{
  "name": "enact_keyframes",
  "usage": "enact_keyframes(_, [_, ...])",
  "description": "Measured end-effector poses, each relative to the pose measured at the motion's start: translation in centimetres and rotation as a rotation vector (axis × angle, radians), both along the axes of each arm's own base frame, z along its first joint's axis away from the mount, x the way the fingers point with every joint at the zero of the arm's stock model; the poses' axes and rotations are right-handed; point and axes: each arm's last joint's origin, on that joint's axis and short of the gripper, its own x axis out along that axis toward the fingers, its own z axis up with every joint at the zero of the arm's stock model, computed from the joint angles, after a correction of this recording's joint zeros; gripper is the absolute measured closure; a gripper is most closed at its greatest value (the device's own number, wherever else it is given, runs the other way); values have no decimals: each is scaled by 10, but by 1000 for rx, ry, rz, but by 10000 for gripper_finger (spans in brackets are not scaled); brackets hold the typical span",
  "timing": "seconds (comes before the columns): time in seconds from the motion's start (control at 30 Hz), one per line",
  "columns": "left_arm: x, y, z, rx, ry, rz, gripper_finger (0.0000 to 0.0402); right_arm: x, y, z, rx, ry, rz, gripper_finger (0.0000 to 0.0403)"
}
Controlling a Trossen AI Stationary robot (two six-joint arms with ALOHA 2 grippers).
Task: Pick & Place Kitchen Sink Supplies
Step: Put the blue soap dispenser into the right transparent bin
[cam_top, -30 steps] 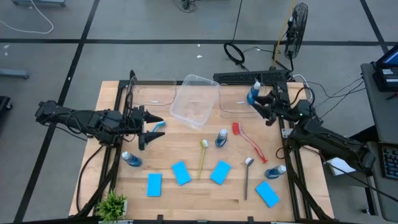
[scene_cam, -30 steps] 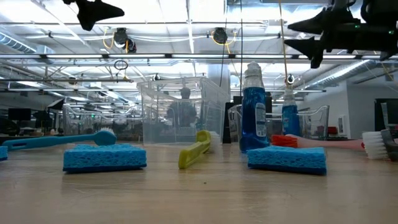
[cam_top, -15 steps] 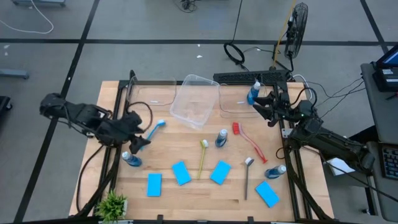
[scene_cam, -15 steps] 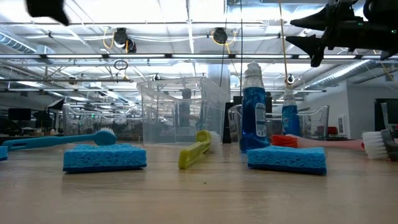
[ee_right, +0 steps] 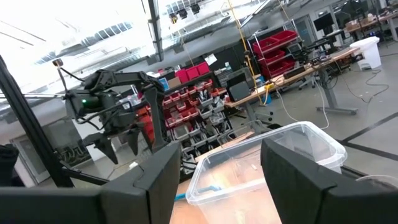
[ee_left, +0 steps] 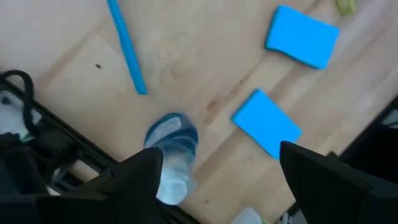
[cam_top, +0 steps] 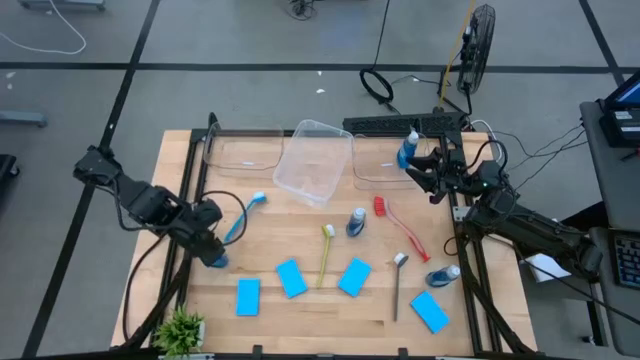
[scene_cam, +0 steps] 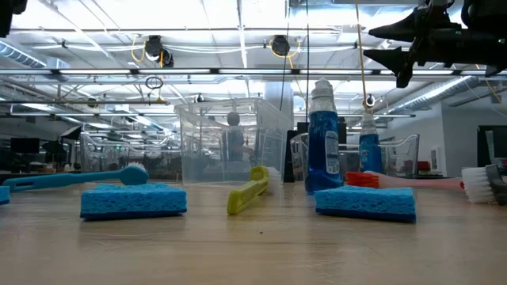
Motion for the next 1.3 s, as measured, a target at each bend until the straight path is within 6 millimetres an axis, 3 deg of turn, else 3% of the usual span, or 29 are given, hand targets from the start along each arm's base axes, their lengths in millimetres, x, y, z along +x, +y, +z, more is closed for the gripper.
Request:
enact_keyframes(0.27, [-8, -11, 0, -46, 28, -89, 93, 0, 0, 0, -1, 0, -1, 193])
enact_keyframes(0.57, [-16, -20, 0, -42, 40, -224, 75, 0, 0, 0, -2, 0, -1, 193])
enact_keyframes(1.1, [-24, -26, -1, 19, 24, -516, 73, 0, 0, 0, -2, 0, -1, 193])
enact_keyframes(1.3, [-24, -26, -1, 23, 21, -539, 59, 0, 0, 0, -2, -1, -1, 193])
